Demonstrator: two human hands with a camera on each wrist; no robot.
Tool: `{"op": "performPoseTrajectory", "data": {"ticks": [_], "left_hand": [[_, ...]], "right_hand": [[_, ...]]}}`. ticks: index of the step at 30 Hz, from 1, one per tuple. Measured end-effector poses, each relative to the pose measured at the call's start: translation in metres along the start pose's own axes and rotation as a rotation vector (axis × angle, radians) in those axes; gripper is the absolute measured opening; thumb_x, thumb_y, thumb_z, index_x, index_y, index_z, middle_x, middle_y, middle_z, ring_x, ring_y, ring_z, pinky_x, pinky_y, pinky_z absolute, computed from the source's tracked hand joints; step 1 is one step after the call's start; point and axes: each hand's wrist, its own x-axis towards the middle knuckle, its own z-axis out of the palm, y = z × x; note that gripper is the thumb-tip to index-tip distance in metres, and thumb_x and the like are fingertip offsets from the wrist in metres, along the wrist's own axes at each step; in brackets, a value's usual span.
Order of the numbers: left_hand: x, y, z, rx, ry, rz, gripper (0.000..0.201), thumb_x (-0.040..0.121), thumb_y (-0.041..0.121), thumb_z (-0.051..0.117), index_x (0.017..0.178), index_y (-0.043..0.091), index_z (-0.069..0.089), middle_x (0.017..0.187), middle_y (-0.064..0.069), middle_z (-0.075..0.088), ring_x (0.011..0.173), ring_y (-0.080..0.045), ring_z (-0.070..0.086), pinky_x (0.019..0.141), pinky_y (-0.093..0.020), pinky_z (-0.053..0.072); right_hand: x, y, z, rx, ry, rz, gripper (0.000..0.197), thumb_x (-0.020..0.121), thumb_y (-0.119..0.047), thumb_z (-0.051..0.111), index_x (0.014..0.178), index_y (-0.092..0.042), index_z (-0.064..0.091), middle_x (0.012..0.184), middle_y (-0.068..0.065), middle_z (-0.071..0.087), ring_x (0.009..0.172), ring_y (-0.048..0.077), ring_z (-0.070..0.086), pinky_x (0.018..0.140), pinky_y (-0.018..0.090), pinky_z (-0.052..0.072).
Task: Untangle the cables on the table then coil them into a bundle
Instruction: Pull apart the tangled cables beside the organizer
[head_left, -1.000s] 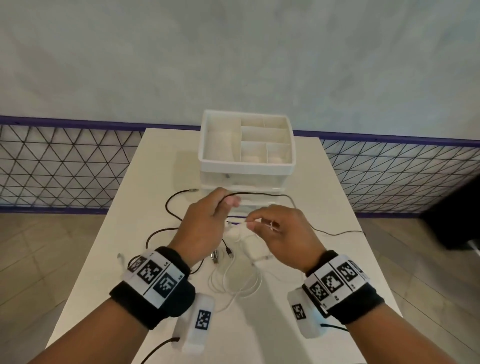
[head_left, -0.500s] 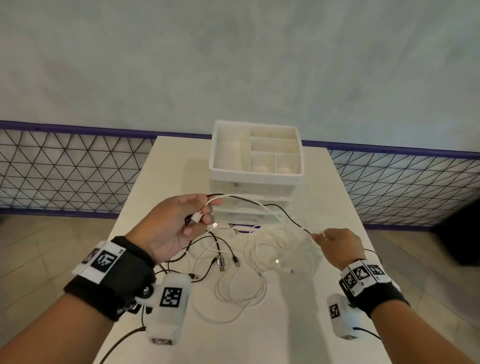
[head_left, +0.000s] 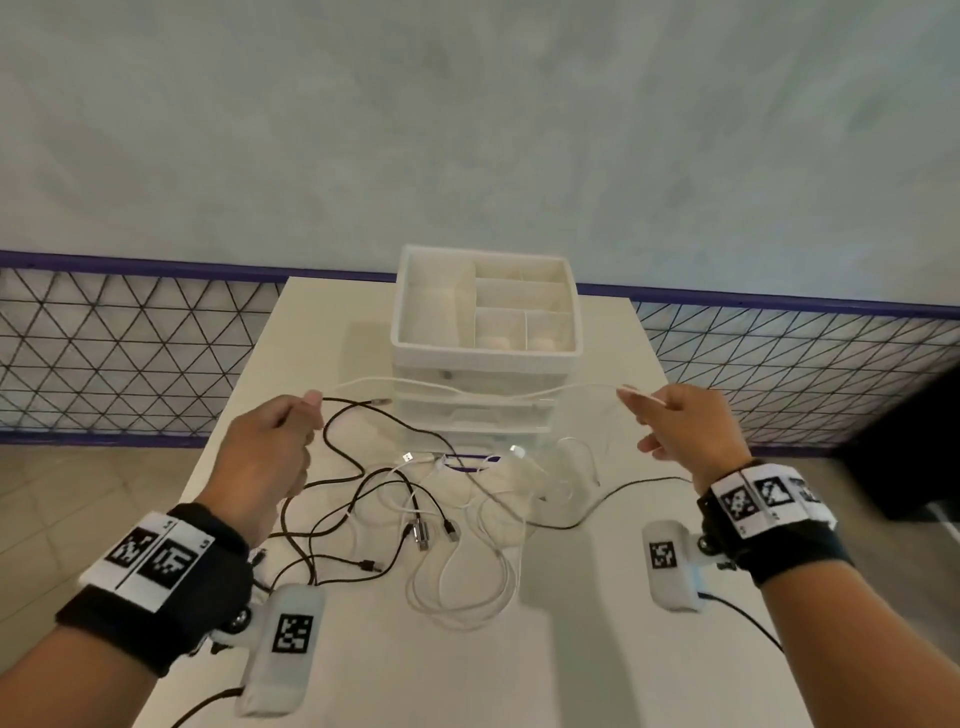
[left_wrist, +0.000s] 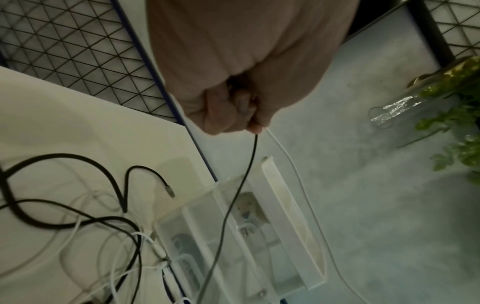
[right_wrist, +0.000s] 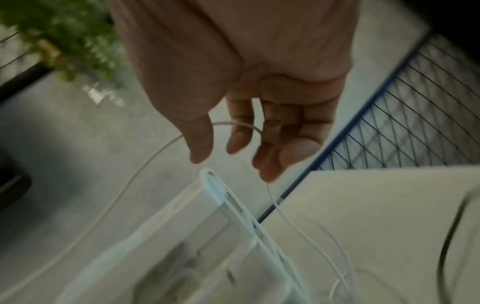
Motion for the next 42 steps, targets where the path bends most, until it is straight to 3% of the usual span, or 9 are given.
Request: {"op": "performPoseTrajectory", "data": {"ticks": [5, 11, 16, 21, 25, 29, 34, 39, 42], "left_hand": [[-0.001, -0.004, 0.0, 0.002, 0.152, 0.003, 0.03, 0.101, 0.029, 0.051, 0.075, 0.014, 0.056, 0.063, 0.0, 0.036, 0.041, -0.011, 0.026, 0.041, -0.018, 0.022], [-0.003, -0.002, 0.002, -0.002, 0.15, -0.048, 0.029, 0.102, 0.027, 0.049, 0.077, 0.015, 0.055, 0.062, 0.001, 0.036, 0.044, -0.012, 0.026, 0.039, -0.02, 0.023], [-0.014, -0.004, 0.007, -0.013, -0.072, -0.096, 0.023, 0.099, 0.013, 0.043, 0.08, 0.011, 0.056, 0.061, 0.002, 0.033, 0.046, -0.008, 0.026, 0.038, -0.019, 0.02], [-0.028, -0.016, 0.021, 0.055, -0.251, -0.119, 0.024, 0.101, 0.01, 0.039, 0.093, 0.006, 0.061, 0.06, 0.002, 0.048, 0.048, -0.01, 0.038, 0.04, -0.021, 0.025], [-0.035, -0.035, 0.035, 0.119, -0.285, -0.214, 0.021, 0.101, 0.013, 0.042, 0.088, 0.008, 0.058, 0.057, 0.003, 0.04, 0.043, -0.008, 0.027, 0.039, -0.017, 0.019], [-0.039, -0.04, 0.048, 0.075, -0.29, -0.244, 0.028, 0.101, 0.022, 0.048, 0.074, 0.015, 0.046, 0.059, 0.003, 0.037, 0.046, -0.01, 0.025, 0.039, -0.02, 0.018], [-0.038, -0.025, 0.05, 0.008, -0.251, -0.156, 0.028, 0.1, 0.018, 0.047, 0.072, 0.011, 0.048, 0.063, -0.006, 0.059, 0.052, -0.02, 0.05, 0.051, -0.031, 0.039], [-0.039, -0.016, 0.061, 0.102, -0.302, 0.007, 0.025, 0.1, 0.025, 0.046, 0.079, 0.015, 0.057, 0.091, -0.004, 0.079, 0.094, -0.018, 0.072, 0.088, -0.037, 0.051], [-0.045, -0.008, 0.077, 0.147, -0.365, 0.132, 0.024, 0.093, 0.036, 0.051, 0.072, 0.026, 0.056, 0.089, -0.003, 0.078, 0.078, -0.005, 0.066, 0.078, -0.031, 0.043]], "right_hand": [[0.008, -0.003, -0.002, 0.159, 0.291, -0.197, 0.022, 0.083, -0.044, 0.073, 0.083, -0.022, 0.07, 0.081, -0.003, 0.075, 0.067, 0.022, 0.072, 0.069, 0.046, 0.06], [0.031, 0.019, 0.001, 0.074, 0.162, -0.03, 0.004, 0.085, -0.022, 0.068, 0.089, -0.022, 0.067, 0.097, 0.007, 0.077, 0.067, 0.02, 0.072, 0.079, 0.051, 0.061], [0.043, 0.0, -0.022, 0.042, 0.131, -0.177, 0.037, 0.08, -0.012, 0.068, 0.103, -0.041, 0.063, 0.101, 0.016, 0.075, 0.079, 0.032, 0.071, 0.082, 0.052, 0.06], [0.053, 0.043, -0.003, -0.099, -0.194, -0.019, 0.089, 0.081, 0.005, 0.063, 0.149, -0.042, 0.031, 0.139, -0.015, 0.033, 0.096, 0.033, 0.068, 0.075, 0.045, 0.06], [0.002, 0.098, 0.059, -0.479, -0.231, -0.106, 0.035, 0.082, -0.007, 0.065, 0.113, -0.021, 0.072, 0.115, 0.004, 0.072, 0.103, 0.03, 0.069, 0.096, 0.033, 0.051], [-0.072, 0.129, 0.125, -0.645, -0.676, -0.252, 0.036, 0.078, -0.023, 0.072, 0.111, -0.035, 0.068, 0.116, -0.006, 0.054, 0.109, 0.02, 0.059, 0.096, 0.032, 0.045], [-0.092, 0.13, 0.141, -0.821, -0.576, -0.473, 0.011, 0.084, -0.017, 0.059, 0.089, -0.023, 0.067, 0.113, -0.008, 0.049, 0.105, 0.021, 0.054, 0.079, 0.03, 0.031], [-0.072, 0.054, 0.11, -0.365, -0.374, -0.665, 0.011, 0.087, -0.021, 0.057, 0.085, -0.03, 0.062, 0.092, -0.009, 0.067, 0.087, 0.018, 0.063, 0.079, 0.039, 0.047], [-0.07, -0.013, 0.087, -0.046, -0.305, -0.72, 0.012, 0.093, -0.011, 0.062, 0.086, -0.021, 0.064, 0.081, -0.002, 0.067, 0.073, 0.02, 0.063, 0.073, 0.036, 0.053]]}}
